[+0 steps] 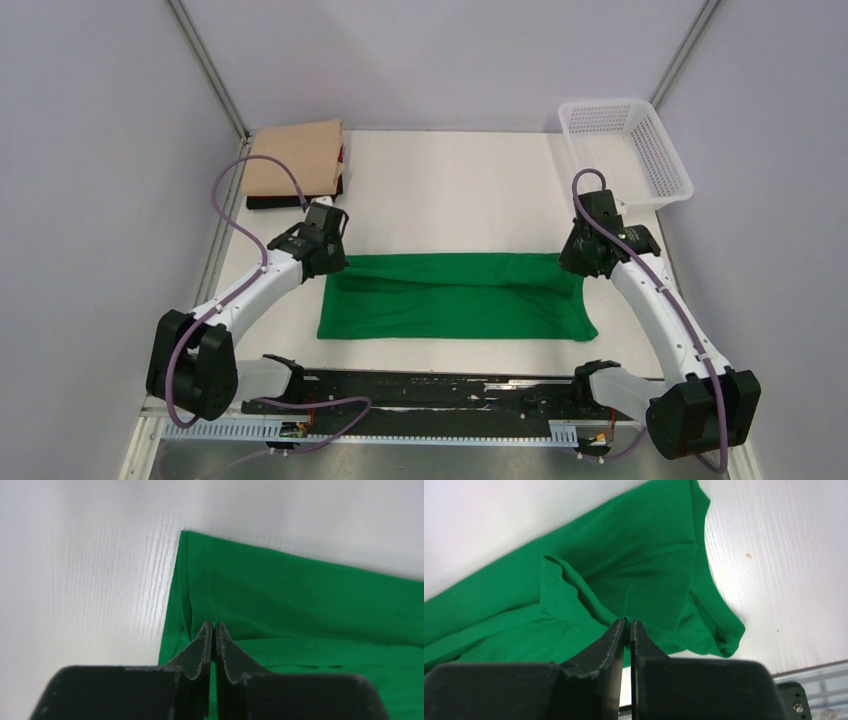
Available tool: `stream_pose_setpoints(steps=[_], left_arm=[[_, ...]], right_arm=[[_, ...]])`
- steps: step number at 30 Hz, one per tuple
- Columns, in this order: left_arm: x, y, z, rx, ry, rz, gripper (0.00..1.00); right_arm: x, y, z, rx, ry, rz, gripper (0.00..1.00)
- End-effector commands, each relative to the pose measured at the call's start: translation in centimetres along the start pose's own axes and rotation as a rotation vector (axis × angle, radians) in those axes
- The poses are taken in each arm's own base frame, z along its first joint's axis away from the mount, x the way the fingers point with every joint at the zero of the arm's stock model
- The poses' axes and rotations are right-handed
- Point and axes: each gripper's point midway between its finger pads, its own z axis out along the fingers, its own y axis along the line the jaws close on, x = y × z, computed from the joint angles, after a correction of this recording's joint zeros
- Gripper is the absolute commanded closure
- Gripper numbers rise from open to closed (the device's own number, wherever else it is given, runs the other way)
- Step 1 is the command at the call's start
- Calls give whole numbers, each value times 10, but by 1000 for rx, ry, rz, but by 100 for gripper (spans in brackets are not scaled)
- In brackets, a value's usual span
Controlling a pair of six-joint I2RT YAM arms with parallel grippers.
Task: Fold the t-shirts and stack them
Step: Fold the other side of the tshirt into a rectangle
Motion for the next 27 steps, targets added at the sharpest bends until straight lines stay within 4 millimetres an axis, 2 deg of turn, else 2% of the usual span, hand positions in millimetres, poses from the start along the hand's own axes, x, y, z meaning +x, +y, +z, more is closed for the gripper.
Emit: stream_pose_setpoints(steps=[1, 3, 4, 5, 6, 7, 8, 9, 11, 14, 15, 16, 18, 19, 20, 22, 27], left_arm=[[8, 3, -4, -1, 4, -54, 83], [16, 11, -5, -42, 29, -74, 66], [21, 15, -8, -60, 48, -75, 63], [21, 17, -11, -69, 49, -83, 54], [24, 21, -15, -86, 63, -83, 45], [21, 23, -20, -92, 50, -95, 32], [19, 24, -24, -95, 47, -97, 26], [13, 24, -30, -88, 22, -103, 9], [-1, 15, -37, -38, -24, -98, 1], [-32, -15, -44, 98, -91, -85, 0], [-31, -29, -41, 158, -61, -68, 0], [-41, -42, -41, 210, -77, -66, 0], [-39, -70, -34, 328, -25, -59, 0], [-29, -81, -26, 374, 37, -54, 0], [-28, -88, -22, 398, 45, -63, 0], [-9, -93, -1, 405, 131, -68, 0], [29, -80, 31, 331, 239, -74, 0]], right_arm=[[53, -15, -4, 63, 210, 70, 89], [71, -20, -11, 80, 288, 82, 87], [77, -21, -14, 75, 310, 80, 87], [80, -21, -19, 63, 320, 70, 84], [80, -22, -23, 52, 317, 61, 75], [77, -21, -27, 35, 297, 52, 58], [72, -19, -29, 14, 264, 46, 40], [65, -16, -30, -9, 227, 45, 25], [48, -3, -27, -73, 146, 66, 2], [34, 39, -14, -288, 84, 65, 0], [25, 57, -8, -381, 52, 42, 0], [29, 66, -1, -419, 72, 26, 0], [20, 83, 17, -464, 65, 2, 0], [17, 84, 28, -446, 74, -3, 0], [14, 84, 40, -412, 86, -8, 0], [12, 84, 65, -345, 121, -13, 0], [24, 92, 107, -331, 220, -52, 0]])
